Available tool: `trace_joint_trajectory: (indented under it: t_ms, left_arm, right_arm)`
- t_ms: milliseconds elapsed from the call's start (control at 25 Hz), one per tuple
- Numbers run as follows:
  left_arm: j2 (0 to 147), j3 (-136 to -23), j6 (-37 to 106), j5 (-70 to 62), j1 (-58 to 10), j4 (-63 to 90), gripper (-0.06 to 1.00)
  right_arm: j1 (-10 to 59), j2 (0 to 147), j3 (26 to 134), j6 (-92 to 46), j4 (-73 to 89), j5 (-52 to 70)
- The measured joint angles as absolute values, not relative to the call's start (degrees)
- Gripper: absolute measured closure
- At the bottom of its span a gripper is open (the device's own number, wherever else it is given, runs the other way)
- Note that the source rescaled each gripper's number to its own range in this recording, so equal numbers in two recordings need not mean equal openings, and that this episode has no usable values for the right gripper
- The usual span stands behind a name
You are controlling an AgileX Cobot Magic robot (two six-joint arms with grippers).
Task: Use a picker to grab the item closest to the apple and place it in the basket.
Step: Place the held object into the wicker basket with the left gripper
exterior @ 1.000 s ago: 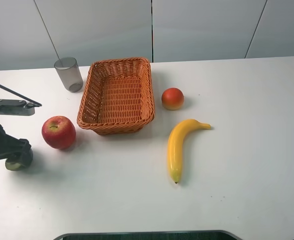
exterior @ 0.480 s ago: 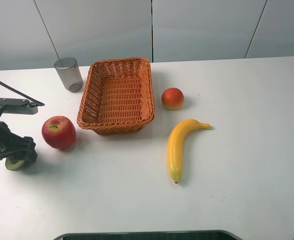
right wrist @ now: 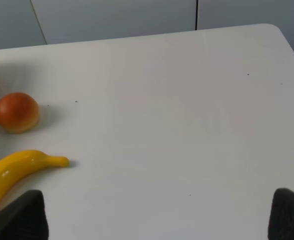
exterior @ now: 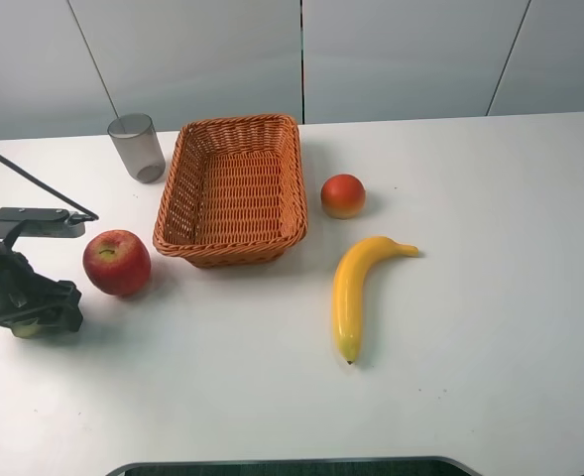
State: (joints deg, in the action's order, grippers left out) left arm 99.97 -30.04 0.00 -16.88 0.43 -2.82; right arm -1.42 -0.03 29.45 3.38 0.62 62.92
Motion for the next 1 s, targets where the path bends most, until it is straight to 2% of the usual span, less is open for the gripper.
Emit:
trace_joint_trajectory:
  t_ms: [40,80,120,760,1000]
  left_arm:
    - [100.0,-30.0,0.0,-16.7,0.4,-2.6,0.45]
    - [100.0,-30.0,0.0,-16.5,0.4,-2.5,0.87]
    - [100.0,-30.0,0.0,-16.4,0.4,-2.5,0.91]
    - [100.0,-30.1,0.0,-16.7,0.4,-2.3,0.91]
    - [98.9,-34.4,0.0,-25.8,0.4,0.0,0.92]
  right_arm:
    - [-1.4,0.0,29.5,3.4,0.6,62.9]
    - [-1.4,0.0,29.5,3.4,0.6,62.9]
    - [-1.4,0.0,29.5,3.4,0.6,62.9]
    - [-1.4,0.0,29.5,3.4,0.6,62.9]
    - [-1.4,0.0,29.5,3.4,0.6,62.9]
